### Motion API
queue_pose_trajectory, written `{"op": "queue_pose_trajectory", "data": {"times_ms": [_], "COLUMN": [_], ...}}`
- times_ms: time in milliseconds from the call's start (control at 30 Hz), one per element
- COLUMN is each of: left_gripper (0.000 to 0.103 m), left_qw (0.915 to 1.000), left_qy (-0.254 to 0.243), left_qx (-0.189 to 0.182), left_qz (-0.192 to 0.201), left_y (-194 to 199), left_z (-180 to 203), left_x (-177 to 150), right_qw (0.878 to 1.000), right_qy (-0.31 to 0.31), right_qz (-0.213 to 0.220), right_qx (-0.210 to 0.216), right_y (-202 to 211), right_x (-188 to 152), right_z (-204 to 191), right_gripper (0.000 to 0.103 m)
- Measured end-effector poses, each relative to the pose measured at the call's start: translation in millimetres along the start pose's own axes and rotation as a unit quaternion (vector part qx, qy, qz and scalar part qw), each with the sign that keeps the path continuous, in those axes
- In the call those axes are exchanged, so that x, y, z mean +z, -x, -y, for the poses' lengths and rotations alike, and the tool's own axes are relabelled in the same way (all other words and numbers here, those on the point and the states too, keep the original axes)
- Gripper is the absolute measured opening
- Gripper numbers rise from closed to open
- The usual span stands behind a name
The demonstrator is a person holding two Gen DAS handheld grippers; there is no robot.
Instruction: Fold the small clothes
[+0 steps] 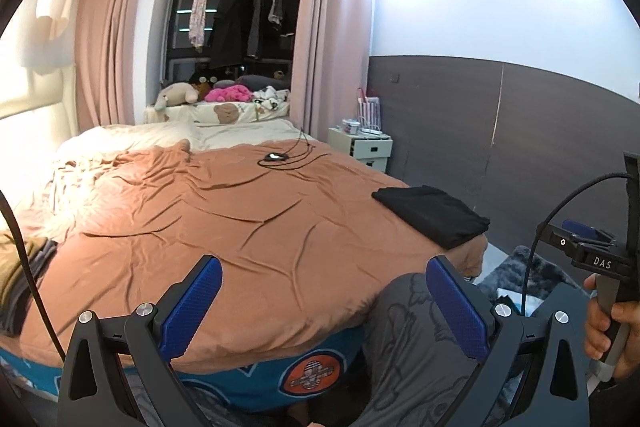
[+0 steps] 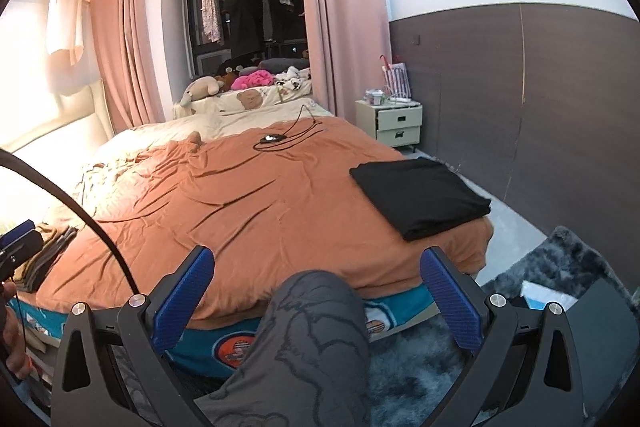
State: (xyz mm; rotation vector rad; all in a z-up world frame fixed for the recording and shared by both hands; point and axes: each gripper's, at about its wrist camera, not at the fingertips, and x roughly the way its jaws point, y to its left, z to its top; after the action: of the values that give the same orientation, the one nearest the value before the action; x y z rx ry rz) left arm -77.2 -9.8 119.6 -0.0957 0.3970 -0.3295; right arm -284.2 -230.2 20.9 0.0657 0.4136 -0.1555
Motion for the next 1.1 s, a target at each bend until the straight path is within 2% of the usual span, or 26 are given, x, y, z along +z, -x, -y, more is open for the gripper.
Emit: {"op": "queue_pose_trajectory", "data": {"times_ms": [200,433,1100], "left_gripper": [0.103,0.103,0.103], "left_qw": [0.9999,0.9998,0.9997], "left_qy": [0.013,0.016,0.023], "left_qx": [0.0,0.012,0.012], "left_qz": [0.006,0.0,0.002], "left_y": [1.3,-4.6,-1.3], "left_z": [-6.2,-10.2,-10.8], "left_x": [-9.5,-13.4,-15.8], "right_qw": [1.0,1.0,1.0], "right_qy": [0.001,0.016,0.009], "right_qz": [0.015,0.005,-0.007], "right_qx": [-0.016,-0.008,-0.011], "right_y": [5.2,0.6,-1.4], "right_x": [-9.1,-14.3,-13.3], "right_z": [-14.8,-31.7,-47.5], "right_gripper": [0.103,0.103,0.103]}}
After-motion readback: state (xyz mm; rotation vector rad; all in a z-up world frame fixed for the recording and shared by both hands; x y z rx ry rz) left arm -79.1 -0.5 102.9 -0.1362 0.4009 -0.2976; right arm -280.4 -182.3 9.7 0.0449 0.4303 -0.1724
